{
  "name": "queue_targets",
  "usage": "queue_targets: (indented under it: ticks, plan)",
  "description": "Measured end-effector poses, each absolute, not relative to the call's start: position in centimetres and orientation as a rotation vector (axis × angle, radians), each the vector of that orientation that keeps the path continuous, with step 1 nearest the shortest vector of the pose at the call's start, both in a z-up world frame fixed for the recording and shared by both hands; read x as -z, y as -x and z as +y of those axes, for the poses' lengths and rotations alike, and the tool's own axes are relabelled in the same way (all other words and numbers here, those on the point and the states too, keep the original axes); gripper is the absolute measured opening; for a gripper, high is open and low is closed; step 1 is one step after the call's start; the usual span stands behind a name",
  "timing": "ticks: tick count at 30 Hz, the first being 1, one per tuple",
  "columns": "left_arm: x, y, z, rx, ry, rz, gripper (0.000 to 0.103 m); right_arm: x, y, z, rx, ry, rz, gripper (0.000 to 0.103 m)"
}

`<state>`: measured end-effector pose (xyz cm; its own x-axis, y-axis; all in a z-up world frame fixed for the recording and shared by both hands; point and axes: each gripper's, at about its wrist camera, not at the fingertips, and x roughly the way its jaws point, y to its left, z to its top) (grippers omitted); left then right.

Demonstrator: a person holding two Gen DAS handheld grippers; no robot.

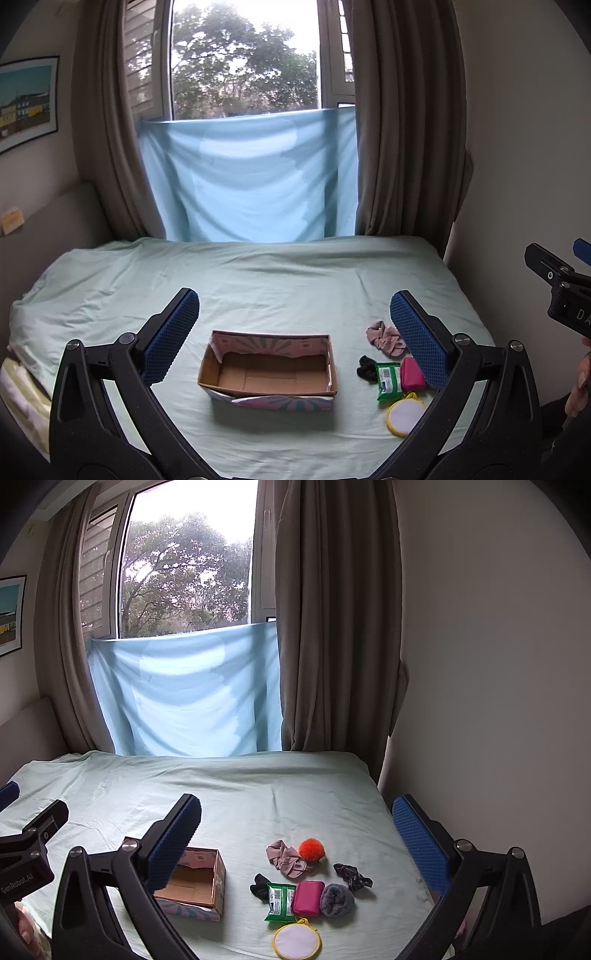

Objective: Organize soft objects

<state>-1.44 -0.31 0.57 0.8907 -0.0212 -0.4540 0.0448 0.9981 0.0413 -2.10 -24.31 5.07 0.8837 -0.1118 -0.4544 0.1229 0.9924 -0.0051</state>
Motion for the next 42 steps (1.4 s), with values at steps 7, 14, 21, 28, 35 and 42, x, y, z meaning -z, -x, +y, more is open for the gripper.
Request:
queue_targets:
  ticks: [7,14,21,28,35,42]
  plan:
    - [-0.6,1.3,-0.4,0.037,-0.049,0.471,0.103,-5.1,2.0,-24.1,0.117,-0.023,0.471,0.103]
    - [-0.7,1.4,-0.4,0.044,-0.050,0.460,0.103,-5.2,1.7,-24.0,0.117,-0.025,0.472,0.103]
    - [-0.6,1.3,-0.3,0.050,-0.049,0.463,0.103,-5.2,1.7,-23.9,0.117,-0.024,0.472,0.103]
    - [-0.7,1.3,-0.2,0.049,-0.051,0.462,0.103,-5.2,1.4,-23.8,0.120,-0.030,0.467,0.103]
    - [-0.6,0.9,-0.3,0.053,-0.057,0.475,0.103,-5.3,1.1,-23.9,0.122,-0.033,0.473,0.103]
    - [-0.6,0.5,-0.2,0.063,-0.064,0.477,0.103,-5.3,1.1,-23.4,0.129,-0.033,0.474,0.103]
